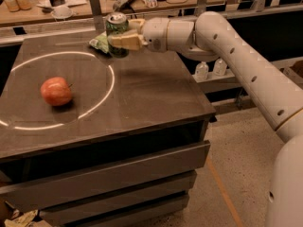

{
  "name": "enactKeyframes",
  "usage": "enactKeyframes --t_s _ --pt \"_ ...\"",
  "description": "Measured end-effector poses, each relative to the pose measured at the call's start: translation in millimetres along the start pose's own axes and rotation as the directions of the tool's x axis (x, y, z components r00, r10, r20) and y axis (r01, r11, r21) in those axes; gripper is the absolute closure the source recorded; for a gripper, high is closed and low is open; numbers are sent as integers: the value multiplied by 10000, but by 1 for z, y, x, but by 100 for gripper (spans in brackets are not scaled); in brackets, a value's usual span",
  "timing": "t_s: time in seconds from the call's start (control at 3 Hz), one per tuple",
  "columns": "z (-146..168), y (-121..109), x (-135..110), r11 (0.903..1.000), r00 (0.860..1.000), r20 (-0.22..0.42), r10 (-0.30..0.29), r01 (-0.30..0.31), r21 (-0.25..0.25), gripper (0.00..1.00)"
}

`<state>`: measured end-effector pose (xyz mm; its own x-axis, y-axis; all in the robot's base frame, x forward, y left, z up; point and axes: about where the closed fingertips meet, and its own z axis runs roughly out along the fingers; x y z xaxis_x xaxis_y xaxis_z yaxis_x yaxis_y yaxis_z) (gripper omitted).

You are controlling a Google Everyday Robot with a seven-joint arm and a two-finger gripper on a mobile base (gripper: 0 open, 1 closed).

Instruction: Pick green can

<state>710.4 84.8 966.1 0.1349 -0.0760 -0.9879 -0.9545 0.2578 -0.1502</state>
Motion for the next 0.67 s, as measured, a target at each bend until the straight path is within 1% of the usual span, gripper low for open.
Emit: enactKeyframes --t_s 0.33,0.67 --pt "-18 -5 -44 9977 9964 571 -623 607 298 100" --pt "-19 -6 -46 9974 9959 604 -666 648 321 100"
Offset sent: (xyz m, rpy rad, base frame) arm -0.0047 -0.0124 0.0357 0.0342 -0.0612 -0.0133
